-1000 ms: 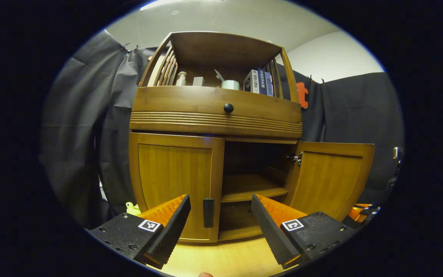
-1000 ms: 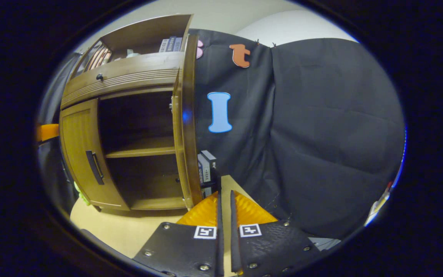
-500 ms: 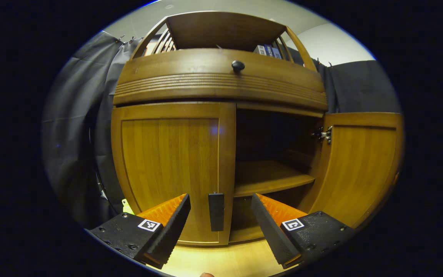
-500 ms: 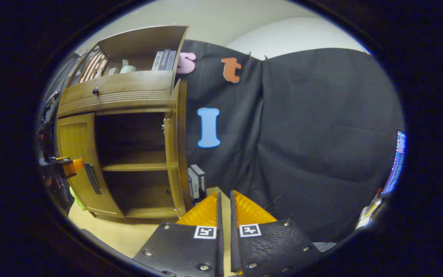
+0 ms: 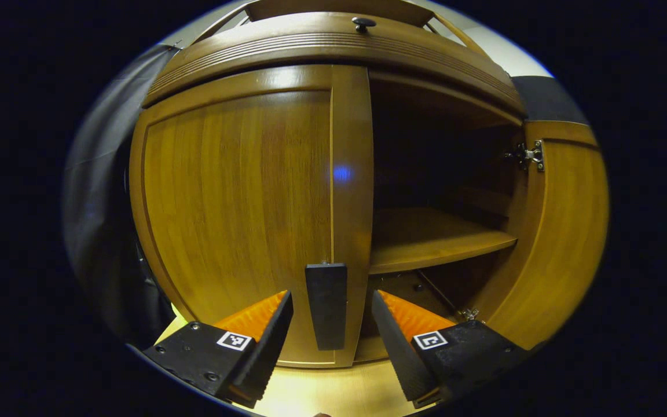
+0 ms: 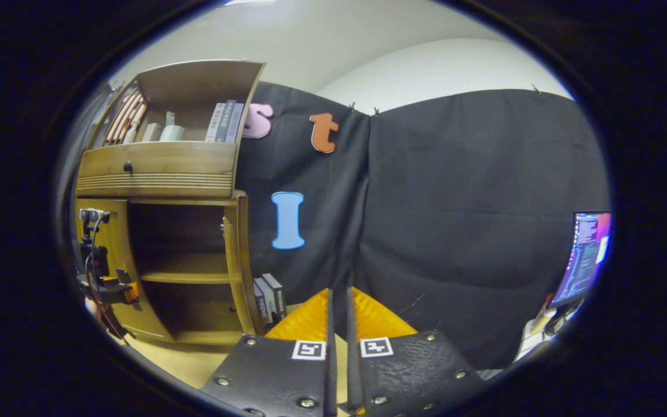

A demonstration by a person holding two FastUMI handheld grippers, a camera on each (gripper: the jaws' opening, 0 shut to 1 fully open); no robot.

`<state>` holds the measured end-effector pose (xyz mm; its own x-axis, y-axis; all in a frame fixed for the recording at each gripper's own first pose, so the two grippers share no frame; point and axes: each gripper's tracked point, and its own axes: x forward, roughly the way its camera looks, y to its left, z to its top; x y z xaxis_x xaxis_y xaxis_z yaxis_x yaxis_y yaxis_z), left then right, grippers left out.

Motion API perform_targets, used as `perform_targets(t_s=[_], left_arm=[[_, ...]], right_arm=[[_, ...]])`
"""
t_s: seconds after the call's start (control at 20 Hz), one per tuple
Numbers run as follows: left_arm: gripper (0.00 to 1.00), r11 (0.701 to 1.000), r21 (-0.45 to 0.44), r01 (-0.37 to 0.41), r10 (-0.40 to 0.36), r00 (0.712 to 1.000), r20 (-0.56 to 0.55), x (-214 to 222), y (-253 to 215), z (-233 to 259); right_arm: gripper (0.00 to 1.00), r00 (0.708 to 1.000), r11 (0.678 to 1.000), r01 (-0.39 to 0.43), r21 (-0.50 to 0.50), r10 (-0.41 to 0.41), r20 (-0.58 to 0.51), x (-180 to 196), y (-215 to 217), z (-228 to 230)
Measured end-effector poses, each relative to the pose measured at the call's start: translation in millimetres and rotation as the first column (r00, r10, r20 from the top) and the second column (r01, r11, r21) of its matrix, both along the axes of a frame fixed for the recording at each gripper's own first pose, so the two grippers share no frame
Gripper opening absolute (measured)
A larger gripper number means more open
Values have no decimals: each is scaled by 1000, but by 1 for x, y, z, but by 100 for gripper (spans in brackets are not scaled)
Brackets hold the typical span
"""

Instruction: Open the right door of the double-door shoe cabinet with the right hand, and open the left door with the left hand.

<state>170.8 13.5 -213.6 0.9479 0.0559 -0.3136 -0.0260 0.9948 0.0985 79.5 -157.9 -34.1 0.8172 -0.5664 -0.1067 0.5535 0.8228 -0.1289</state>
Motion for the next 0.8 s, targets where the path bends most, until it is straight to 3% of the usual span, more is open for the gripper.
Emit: perform_targets(t_s=[0.1, 0.15, 0.45, 0.6, 0.75, 0.8], left_arm=[[76, 1000, 1, -11, 11, 1000, -10, 5, 1, -6], [65, 1000, 2, -18, 18, 1000, -10, 7, 3, -7], [40, 1000, 0, -20, 20, 1000, -5, 11, 5, -9], [39, 1000, 2, -21, 21, 1000, -2, 12, 2, -9], [31, 1000, -3, -21, 21, 1000, -9, 7, 4, -9], [34, 1000, -8, -21, 21, 1000, -8, 5, 4, -8]], right_arm=[[7, 1000, 1000, 10, 1, -10, -5, -2, -1, -2], [7, 1000, 1000, 11, 3, -11, -7, -3, 0, -2], [7, 1000, 1000, 2, 19, -2, -9, 0, 5, -8], [8, 1000, 1000, -5, 27, 5, -7, 0, 9, -10], [8, 1000, 999, -16, 37, 16, -7, -2, 13, -9], [8, 1000, 999, -20, 37, 21, -6, -2, 13, -9]])
